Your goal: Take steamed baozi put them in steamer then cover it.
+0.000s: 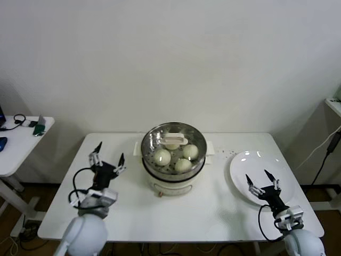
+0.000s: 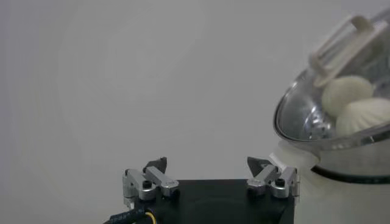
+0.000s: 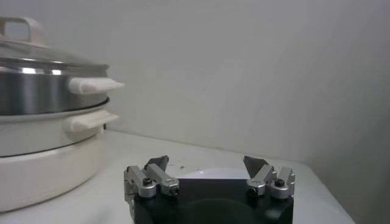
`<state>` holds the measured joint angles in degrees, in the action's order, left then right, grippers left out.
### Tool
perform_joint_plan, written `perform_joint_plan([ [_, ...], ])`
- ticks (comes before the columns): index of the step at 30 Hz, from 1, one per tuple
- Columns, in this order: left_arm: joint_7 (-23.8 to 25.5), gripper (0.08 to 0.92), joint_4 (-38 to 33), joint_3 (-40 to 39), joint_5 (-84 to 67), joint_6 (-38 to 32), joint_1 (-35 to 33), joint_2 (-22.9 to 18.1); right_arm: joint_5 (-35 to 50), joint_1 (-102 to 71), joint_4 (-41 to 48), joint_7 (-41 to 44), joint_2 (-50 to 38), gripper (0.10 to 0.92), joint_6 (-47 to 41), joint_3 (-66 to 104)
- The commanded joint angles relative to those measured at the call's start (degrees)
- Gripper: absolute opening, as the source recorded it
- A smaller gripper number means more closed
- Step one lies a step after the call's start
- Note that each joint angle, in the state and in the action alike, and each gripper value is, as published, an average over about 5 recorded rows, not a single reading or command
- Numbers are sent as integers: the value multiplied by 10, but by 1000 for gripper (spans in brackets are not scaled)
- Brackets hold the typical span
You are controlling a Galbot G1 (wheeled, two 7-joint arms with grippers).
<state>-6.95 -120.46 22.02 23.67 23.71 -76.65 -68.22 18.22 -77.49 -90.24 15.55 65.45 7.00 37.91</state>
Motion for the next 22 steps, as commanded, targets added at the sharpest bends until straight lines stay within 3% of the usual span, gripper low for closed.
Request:
perform_joint_plan([
  [1,-12,823,23,173,-230,-283,-139,-109,1,-7,-23,-3,3,823,7,-12],
  [9,6,823,33,169,-235,-295,-154,-145,8,-13,-36,-4,-3,823,14,-16],
  [22,16,823,31,160,-224,-292,-155,-153,12,-16,-38,-4,-13,823,23,-18],
])
